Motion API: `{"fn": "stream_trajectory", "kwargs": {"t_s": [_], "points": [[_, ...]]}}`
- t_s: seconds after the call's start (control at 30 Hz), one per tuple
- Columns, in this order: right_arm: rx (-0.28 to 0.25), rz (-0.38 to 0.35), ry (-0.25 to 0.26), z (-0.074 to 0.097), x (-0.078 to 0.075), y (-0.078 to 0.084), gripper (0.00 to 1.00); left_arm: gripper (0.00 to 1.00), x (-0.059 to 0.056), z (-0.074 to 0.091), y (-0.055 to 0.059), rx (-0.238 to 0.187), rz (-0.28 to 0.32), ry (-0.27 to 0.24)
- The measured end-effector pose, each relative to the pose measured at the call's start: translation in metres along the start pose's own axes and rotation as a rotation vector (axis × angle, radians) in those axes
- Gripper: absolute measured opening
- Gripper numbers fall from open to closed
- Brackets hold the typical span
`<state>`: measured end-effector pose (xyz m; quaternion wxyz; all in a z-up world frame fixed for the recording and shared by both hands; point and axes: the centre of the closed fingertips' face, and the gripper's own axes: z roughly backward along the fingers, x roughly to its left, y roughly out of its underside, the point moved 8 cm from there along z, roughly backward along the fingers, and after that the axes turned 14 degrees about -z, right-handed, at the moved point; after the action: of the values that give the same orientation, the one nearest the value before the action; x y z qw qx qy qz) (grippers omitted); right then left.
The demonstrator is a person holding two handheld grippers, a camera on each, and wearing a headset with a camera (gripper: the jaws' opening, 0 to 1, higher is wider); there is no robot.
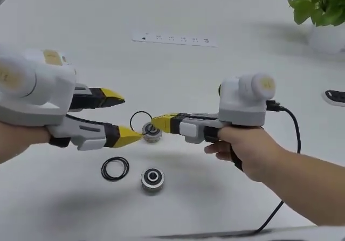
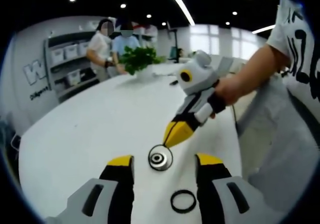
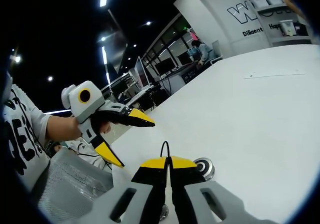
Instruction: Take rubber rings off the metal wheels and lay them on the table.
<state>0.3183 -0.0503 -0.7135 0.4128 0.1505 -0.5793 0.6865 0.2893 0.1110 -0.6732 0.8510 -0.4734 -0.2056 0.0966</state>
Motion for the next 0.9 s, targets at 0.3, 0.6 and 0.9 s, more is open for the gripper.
{"fn": "stream_trajectory", "kwargs": {"t_s": [0.3, 0.6, 0.9], "points": [[0.022, -0.001, -0.022, -0.002, 0.009, 0.004, 0.0, 0.55, -0.006, 0.018, 0.008, 0.004, 0.02, -0.024], [0.062, 0.008, -0.043, -0.009, 0.015, 0.01, 0.0, 0.59, -0.015, 0.032, 0.017, 0.011, 0.033, -0.036], [0.117, 0.018, -0.058, -0.018, 0.018, 0.021, 0.0, 0.61, -0.02, 0.041, 0.024, 0.013, 0.05, -0.046]]}}
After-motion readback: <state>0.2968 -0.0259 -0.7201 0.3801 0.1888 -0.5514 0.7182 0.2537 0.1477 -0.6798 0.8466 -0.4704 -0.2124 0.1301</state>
